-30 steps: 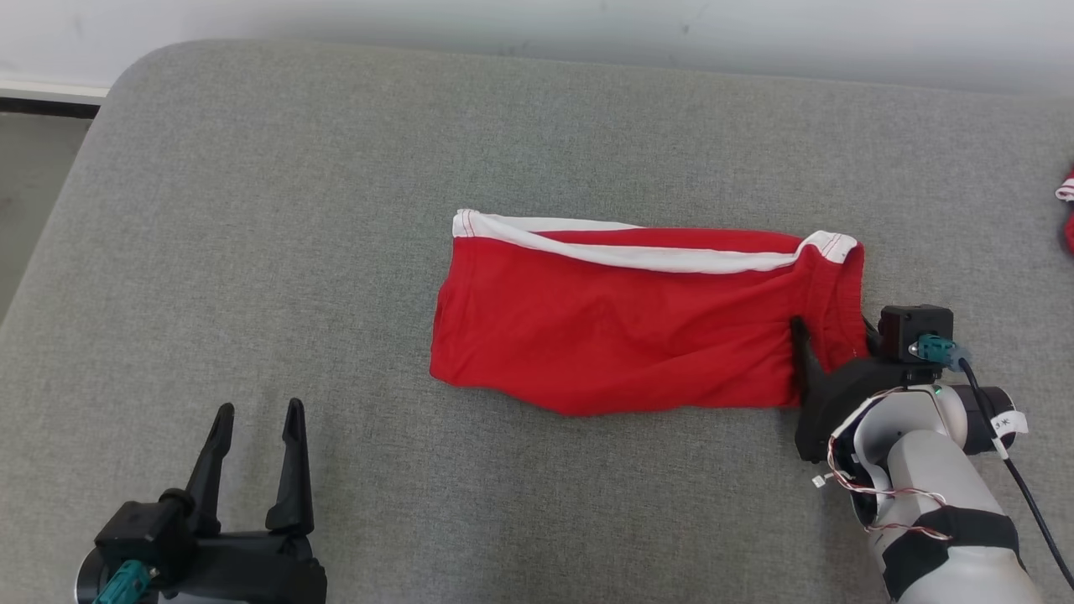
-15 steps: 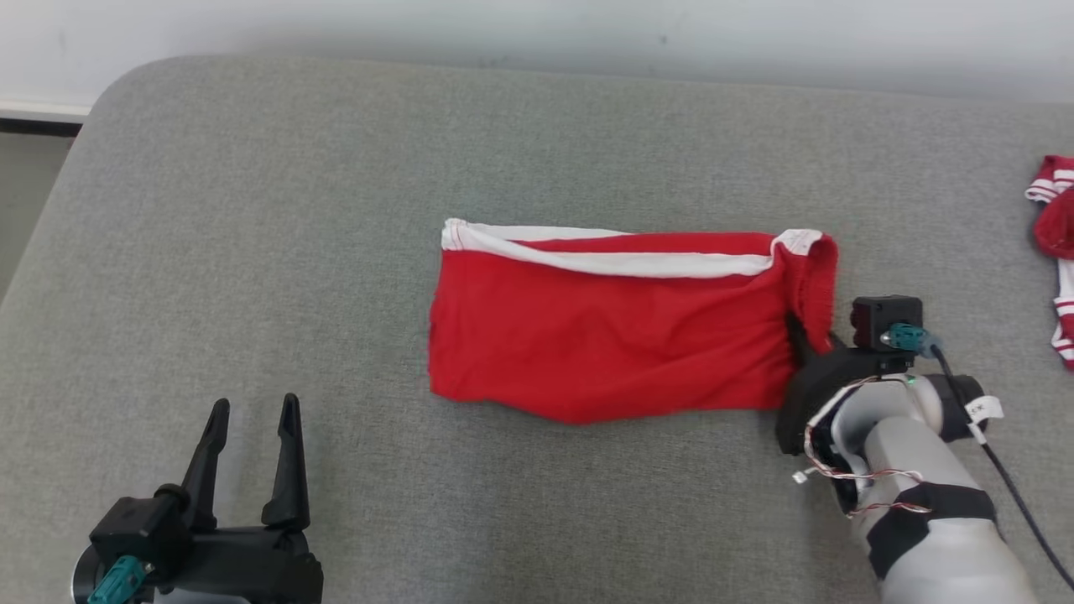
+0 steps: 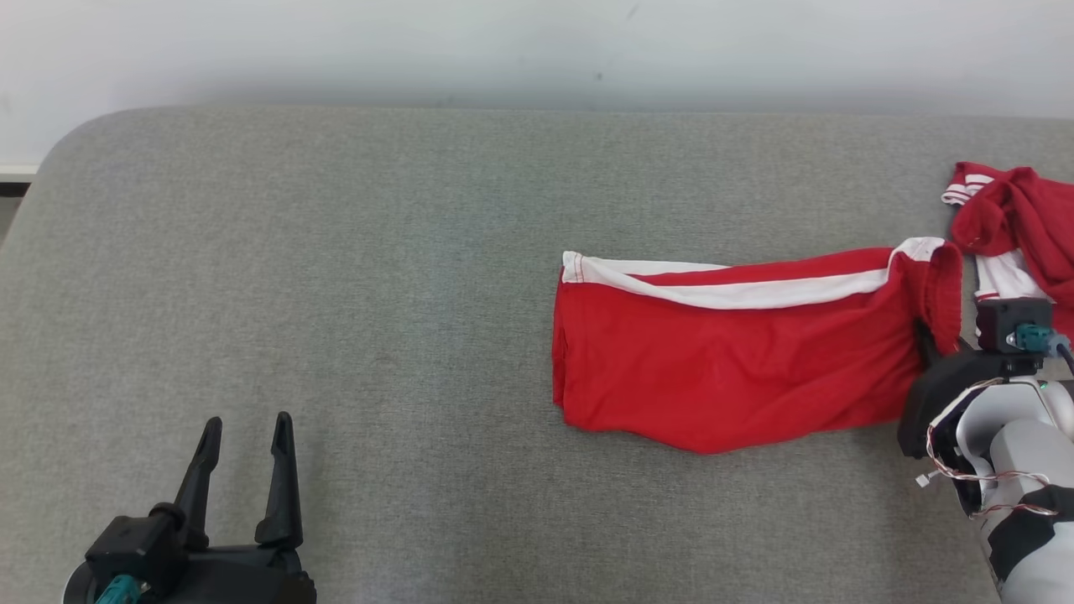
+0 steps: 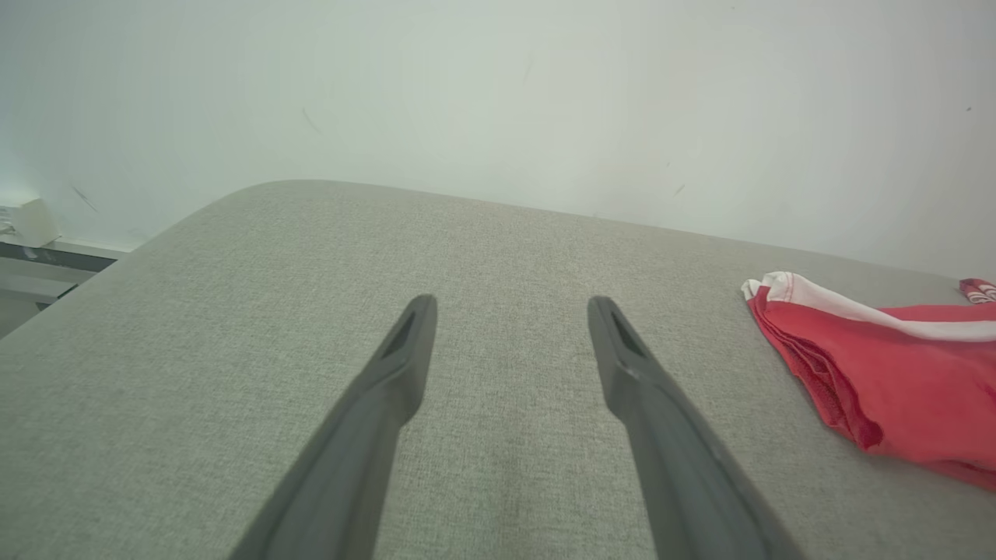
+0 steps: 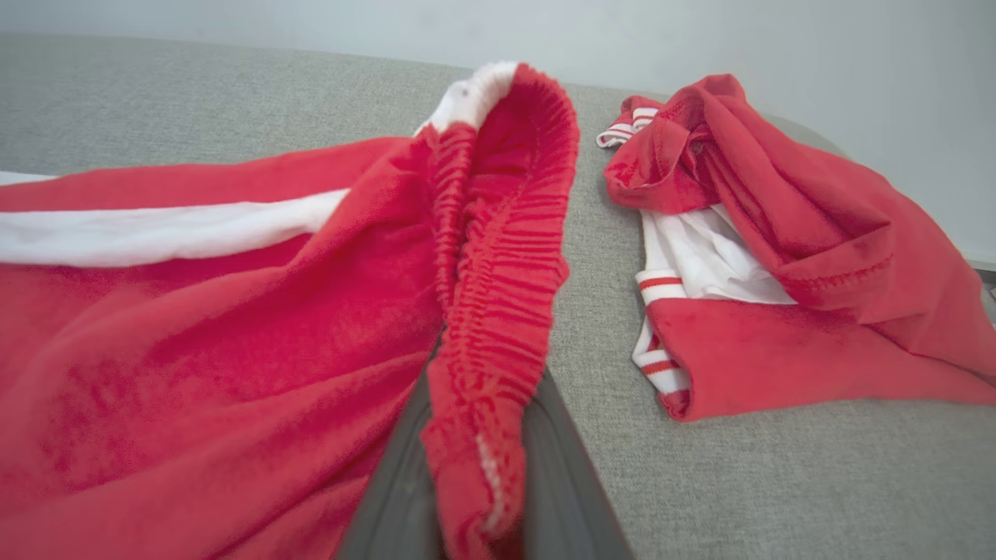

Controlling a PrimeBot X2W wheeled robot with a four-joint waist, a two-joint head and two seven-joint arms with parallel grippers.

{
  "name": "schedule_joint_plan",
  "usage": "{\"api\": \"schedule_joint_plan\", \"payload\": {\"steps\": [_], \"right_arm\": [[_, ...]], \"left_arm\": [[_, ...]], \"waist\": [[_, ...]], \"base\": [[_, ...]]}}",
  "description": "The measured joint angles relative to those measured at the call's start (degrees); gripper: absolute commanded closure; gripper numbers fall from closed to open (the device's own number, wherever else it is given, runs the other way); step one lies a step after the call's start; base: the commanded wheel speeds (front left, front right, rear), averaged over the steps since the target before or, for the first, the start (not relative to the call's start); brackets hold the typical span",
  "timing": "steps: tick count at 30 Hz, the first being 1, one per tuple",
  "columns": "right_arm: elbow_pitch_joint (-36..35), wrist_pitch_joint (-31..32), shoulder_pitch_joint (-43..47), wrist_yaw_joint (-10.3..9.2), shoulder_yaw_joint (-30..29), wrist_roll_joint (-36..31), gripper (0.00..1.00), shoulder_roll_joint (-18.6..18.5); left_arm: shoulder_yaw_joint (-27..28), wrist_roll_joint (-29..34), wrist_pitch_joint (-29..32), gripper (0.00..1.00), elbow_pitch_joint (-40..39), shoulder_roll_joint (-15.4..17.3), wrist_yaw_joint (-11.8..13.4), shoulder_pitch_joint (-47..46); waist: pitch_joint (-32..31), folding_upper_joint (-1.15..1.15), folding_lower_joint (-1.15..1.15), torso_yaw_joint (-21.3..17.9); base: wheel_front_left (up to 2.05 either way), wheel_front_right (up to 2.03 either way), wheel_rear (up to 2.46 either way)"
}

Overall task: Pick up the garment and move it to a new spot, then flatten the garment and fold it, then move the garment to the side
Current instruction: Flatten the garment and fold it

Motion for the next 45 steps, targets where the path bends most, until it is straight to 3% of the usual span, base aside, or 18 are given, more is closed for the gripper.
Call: {"api": "schedule_joint_plan", "payload": {"steps": [14, 22, 34, 35, 36, 37, 45], "right_arm": [[-12.36, 6.02, -0.34, 0.00, 8.75, 13.47, 1.00, 3.07], [-21.21, 9.50, 2.60, -0.01, 13.79, 18.68, 1.00, 7.88], [-19.16, 10.10, 3.10, -0.01, 15.82, 19.20, 1.00, 13.90], [-18.40, 9.64, 3.03, -0.01, 16.05, 18.79, 0.74, 14.05], [-17.93, 9.07, 2.91, -0.01, 16.38, 18.34, 0.17, 14.13], [-17.41, 8.66, 2.77, -0.01, 16.50, 18.26, 0.00, 14.26], [-17.44, 1.78, 2.96, -0.01, 15.84, 17.44, 0.00, 13.59]], "left_arm": [[0.20, 0.05, 0.00, 0.00, 0.08, -0.02, 0.00, 0.87], [-0.26, 0.03, 0.00, 0.00, 0.34, -0.03, -0.01, 0.88], [-1.97, -1.46, 0.00, 0.00, 1.45, -0.05, -0.01, 0.12], [-2.12, -1.53, 0.00, 0.00, 1.63, -0.07, -0.01, 0.08], [-2.23, -1.55, 0.00, 0.00, 1.80, -0.07, 0.00, 0.08], [-2.34, -1.57, 0.00, 0.00, 1.91, -0.07, 0.00, 0.07], [-1.16, -1.51, 0.00, 0.00, 2.09, -0.07, 0.18, 0.26]], "waist": [[-1.35, 0.00, 0.00, -1.79], [-1.81, 0.00, 0.00, -1.37], [-1.48, 0.00, 0.00, 0.76], [-1.47, 0.00, 0.00, 0.95], [-1.47, 0.00, 0.00, 1.12], [-1.52, 0.00, 0.00, 1.25], [-2.64, 0.00, 0.00, 0.52]], "base": [[0.00, 0.00, 0.00], [0.00, 0.00, 0.00], [0.00, 0.00, 0.00], [0.00, 0.00, 0.00], [0.00, 0.00, 0.00], [0.00, 0.00, 0.00], [0.00, 0.00, 0.00]]}}
